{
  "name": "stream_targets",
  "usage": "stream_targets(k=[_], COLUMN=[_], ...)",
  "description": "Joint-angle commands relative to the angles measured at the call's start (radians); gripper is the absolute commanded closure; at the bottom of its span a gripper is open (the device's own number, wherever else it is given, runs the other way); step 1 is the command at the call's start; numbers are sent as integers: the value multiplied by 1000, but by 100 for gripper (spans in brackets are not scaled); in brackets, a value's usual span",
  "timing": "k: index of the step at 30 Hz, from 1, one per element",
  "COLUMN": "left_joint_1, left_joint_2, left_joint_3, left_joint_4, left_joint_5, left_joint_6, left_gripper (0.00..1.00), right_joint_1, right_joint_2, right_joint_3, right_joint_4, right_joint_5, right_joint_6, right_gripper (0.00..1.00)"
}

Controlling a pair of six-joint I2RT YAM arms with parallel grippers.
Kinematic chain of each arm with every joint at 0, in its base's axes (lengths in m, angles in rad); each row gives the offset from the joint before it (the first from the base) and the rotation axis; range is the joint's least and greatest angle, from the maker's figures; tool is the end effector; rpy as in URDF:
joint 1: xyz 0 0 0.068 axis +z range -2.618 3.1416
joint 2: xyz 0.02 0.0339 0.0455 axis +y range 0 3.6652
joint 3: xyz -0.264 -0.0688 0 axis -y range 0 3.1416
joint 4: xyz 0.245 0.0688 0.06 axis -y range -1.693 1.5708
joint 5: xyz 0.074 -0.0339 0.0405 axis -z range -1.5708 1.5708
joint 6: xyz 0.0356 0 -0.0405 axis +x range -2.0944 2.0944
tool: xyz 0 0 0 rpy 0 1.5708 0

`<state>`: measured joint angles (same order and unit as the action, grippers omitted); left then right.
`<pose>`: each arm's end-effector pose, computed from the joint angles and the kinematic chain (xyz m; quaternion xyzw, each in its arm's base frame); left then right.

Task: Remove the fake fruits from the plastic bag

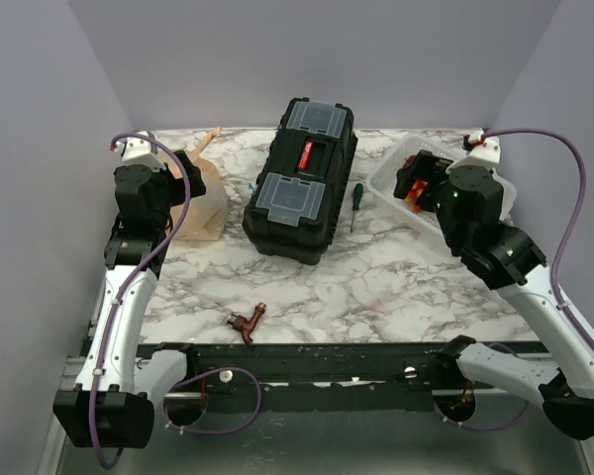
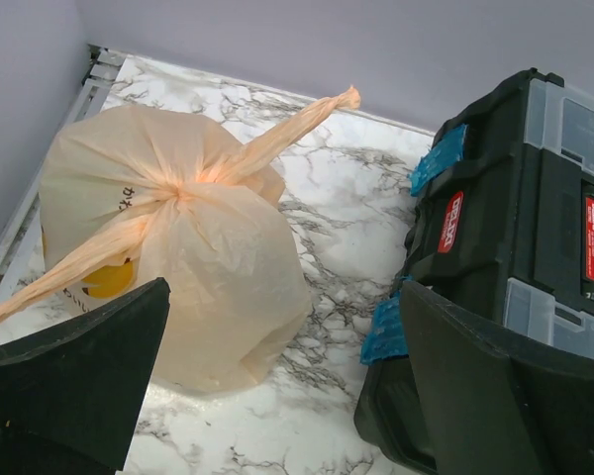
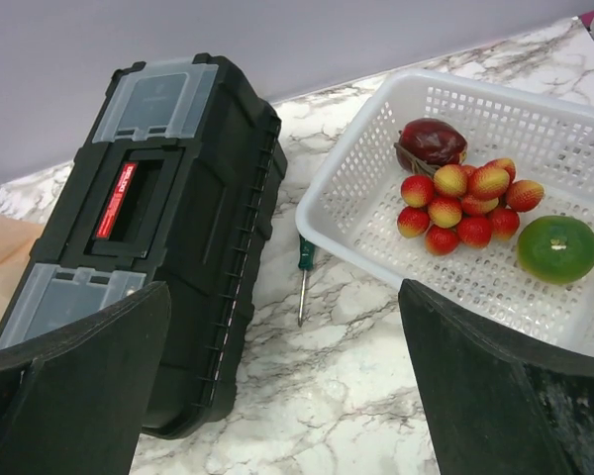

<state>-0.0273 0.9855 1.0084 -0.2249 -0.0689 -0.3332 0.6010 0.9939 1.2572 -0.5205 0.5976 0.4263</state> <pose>0.2250 -0.0037 0.3772 -0.1395 0.7620 -0.0870 0.6264 0.1738 0.0949 0.4302 0.1130 0.7697 0.0837 0.6228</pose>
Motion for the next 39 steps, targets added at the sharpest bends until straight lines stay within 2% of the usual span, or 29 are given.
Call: stream_targets(k=[1, 6, 13, 18, 24, 36, 39], left_joint_1=[6, 6, 13, 48, 75, 84, 85], left_joint_2=[-27, -25, 17, 54, 132, 363, 403], left_joint_3=[-3, -15, -2, -2, 34, 122, 139], left_joint_4=[2, 0, -8, -6, -55, -106, -106], left_joint_5=[20, -23, -3, -7, -75, 29, 66], left_joint_6=[-12, -12, -22, -64, -128, -155, -122], left_gripper=[1, 1, 1, 1, 1, 1, 5], right_joint_1=[-3, -3, -3, -3, -3, -3, -3], right_joint_2=[-8, 23, 81, 85, 125, 244, 247], right_joint_3=[-11, 48, 71, 70, 113, 158, 124], right_joint_4=[-9, -59, -109, -121, -173, -247, -222], right_joint_5=[20, -25, -65, -89, -130, -177, -189], right_joint_6=[28, 28, 47, 71, 102, 161, 190], right_gripper=[0, 0, 0, 0, 0, 0, 0])
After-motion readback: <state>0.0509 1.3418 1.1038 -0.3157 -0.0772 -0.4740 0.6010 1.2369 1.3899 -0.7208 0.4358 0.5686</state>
